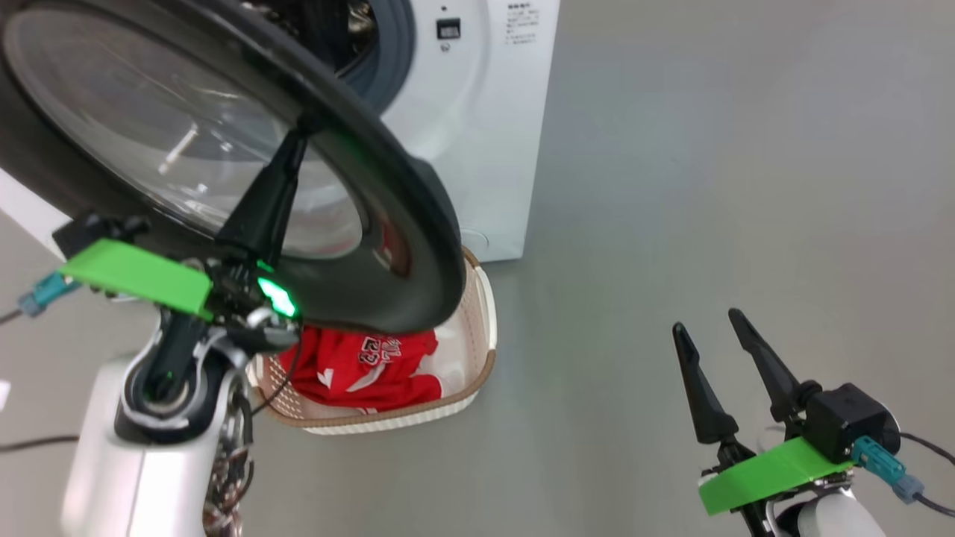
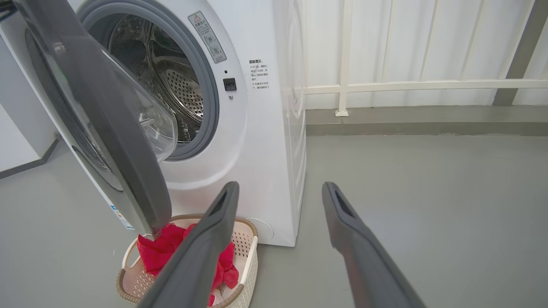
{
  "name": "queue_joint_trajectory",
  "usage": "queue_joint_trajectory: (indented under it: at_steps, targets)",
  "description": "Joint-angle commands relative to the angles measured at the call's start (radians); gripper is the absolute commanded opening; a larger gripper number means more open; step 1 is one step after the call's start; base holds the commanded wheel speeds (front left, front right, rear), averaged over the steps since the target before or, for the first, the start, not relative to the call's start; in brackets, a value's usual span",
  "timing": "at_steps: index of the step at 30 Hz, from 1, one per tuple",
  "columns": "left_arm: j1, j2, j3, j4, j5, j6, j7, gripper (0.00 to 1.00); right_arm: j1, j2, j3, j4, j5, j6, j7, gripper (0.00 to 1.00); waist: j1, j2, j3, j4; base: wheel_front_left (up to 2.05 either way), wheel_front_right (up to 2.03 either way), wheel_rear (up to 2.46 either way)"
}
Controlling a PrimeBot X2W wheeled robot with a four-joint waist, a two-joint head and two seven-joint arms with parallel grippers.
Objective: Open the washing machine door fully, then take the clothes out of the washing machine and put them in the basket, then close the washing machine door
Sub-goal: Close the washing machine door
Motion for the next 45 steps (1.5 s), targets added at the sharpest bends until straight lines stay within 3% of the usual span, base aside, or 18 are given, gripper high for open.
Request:
queue_joint_trajectory:
  at_steps: [1, 24, 43, 44, 45]
  targets:
    - [-0.047, 0.016, 0.019, -0.015, -0.008, -0.014, -0.007, 0.00, -0.041, -0.007, 0.025, -0.027, 0.009, 0.005, -0.007, 1.00, 0.0000, -0.0001, 0.021, -0.015, 0.00, 0.00, 0.00]
    - [-0.338, 0.019, 0.005, 0.152, 0.005, -0.068, -0.064, 0.00, -0.126, -0.007, 0.061, -0.039, 0.010, 0.005, -0.007, 1.00, 0.0000, -0.0001, 0.187, -0.068, 0.00, 0.00, 0.00]
    - [-0.319, 0.031, 0.019, 0.208, 0.024, -0.113, -0.070, 0.00, -0.135, -0.007, 0.044, -0.021, 0.016, 0.005, -0.007, 1.00, 0.0000, -0.0001, 0.165, -0.055, 0.00, 0.00, 0.00]
    - [-0.306, 0.032, 0.023, 0.207, 0.031, -0.114, -0.082, 0.33, -0.133, -0.007, 0.041, -0.019, 0.017, 0.005, -0.007, 1.00, 0.0000, -0.0001, 0.159, -0.051, 0.00, 0.00, 0.00]
    - [-0.292, 0.032, 0.026, 0.205, 0.037, -0.115, -0.093, 0.83, -0.131, -0.007, 0.039, -0.018, 0.018, 0.005, -0.007, 1.00, 0.0000, -0.0001, 0.152, -0.047, 0.00, 0.00, 0.00]
